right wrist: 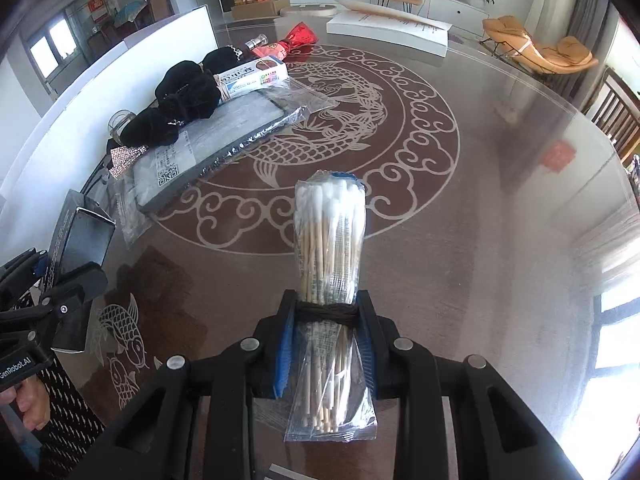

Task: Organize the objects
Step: 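Lift the swab bundle with the right gripper while the left gripper grasps the black box, then carry the black box and swab bundle into the cardboard bin and release both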

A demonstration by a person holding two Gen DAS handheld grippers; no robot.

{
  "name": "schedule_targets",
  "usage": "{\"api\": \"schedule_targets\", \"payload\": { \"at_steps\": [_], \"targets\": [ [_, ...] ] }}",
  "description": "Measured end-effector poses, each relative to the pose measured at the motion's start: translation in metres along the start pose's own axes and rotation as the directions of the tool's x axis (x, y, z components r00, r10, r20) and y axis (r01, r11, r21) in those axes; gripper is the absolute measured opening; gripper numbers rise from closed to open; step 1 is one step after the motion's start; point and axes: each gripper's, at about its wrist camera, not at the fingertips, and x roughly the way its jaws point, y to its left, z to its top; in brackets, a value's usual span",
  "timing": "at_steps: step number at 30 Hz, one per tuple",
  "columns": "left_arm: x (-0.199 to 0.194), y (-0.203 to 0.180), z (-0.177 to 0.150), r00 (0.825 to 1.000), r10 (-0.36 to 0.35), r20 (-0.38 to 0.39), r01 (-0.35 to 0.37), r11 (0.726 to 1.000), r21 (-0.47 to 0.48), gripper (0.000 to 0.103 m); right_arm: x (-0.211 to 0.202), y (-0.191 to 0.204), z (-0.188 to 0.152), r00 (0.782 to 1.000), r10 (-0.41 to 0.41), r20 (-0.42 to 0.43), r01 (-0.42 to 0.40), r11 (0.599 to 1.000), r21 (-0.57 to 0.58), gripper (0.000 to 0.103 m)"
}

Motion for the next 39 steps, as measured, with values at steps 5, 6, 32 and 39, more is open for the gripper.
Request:
{"api": "schedule_targets", "payload": {
  "at_steps": [5, 6, 32, 39],
  "targets": [
    [-0.044, 0.01, 0.018, 0.996, -0.033, 0.087, 0.038, 0.998, -0.054, 0.058, -0.04, 0.013, 0.016, 0.997, 0.015, 0.077, -0.014, 1.0, -0.015, 0.029],
    [-0.054, 0.013, 0.022, 0.994, -0.032, 0.105, 0.038, 0.997, -0.064, 0.058, -0.048, 0.017, 0.02, 0.995, 0.018, 0.094, -0.016, 1.0, -0.026, 0.029],
    [-0.088, 0.281, 0.054, 0.96, 0.277, -0.052, -0.262, 0.813, -0.52, 0.058, -0.025, 0.291, 0.231, 0.911, 0.362, 0.198, -0.32, 0.923, -0.213, 0.029],
    [-0.066, 0.289, 0.055, 0.948, 0.269, -0.172, -0.318, 0.779, -0.539, 0.076, 0.027, 0.325, 0.237, 0.952, 0.291, 0.091, -0.263, 0.935, -0.236, 0.054]
  ]
}}
